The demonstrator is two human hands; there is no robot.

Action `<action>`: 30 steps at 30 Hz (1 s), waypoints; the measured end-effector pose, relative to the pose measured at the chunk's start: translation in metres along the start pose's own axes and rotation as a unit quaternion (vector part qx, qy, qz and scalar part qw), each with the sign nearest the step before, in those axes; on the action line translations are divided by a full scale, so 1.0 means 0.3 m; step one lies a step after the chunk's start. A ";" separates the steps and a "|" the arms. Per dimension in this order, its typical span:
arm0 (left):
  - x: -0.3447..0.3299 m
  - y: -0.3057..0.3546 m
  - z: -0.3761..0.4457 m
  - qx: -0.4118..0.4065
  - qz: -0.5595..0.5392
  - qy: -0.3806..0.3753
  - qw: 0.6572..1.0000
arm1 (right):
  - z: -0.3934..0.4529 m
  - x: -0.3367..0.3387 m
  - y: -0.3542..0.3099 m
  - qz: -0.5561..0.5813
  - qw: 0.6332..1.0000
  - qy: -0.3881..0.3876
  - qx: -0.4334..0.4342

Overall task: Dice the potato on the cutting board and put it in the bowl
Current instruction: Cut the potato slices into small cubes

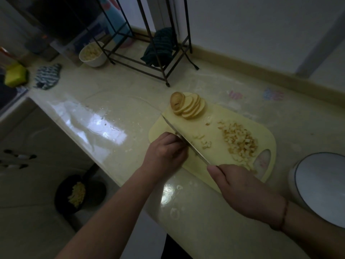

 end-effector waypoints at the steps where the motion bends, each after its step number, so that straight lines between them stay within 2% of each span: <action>1: 0.000 -0.004 0.003 0.002 -0.005 0.000 1.000 | 0.012 -0.004 -0.004 -0.004 1.000 -0.001 0.003; 5: 0.006 -0.015 0.012 0.001 -0.019 -0.005 1.000 | 0.016 0.032 0.029 0.007 1.000 0.008 -0.018; 9: 0.001 -0.017 0.012 0.004 -0.019 -0.011 1.000 | -0.006 0.058 0.067 0.065 0.997 0.009 -0.050; 16: 0.019 0.002 -0.037 -0.011 -0.001 0.000 1.000 | -0.043 0.034 0.008 0.048 0.999 0.017 0.004; 30: 0.010 -0.003 -0.032 -0.013 0.007 0.001 1.000 | -0.070 0.008 0.003 0.013 0.999 0.030 0.023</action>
Point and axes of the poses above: each hand's wrist, its own z-axis towards the middle knuckle, its own x-axis out of the back of the hand, y = z × x, the point moved 9 cm from there along z, towards the middle knuckle, and after that the axes turned 3 degrees about x, right-handed, at the moved point
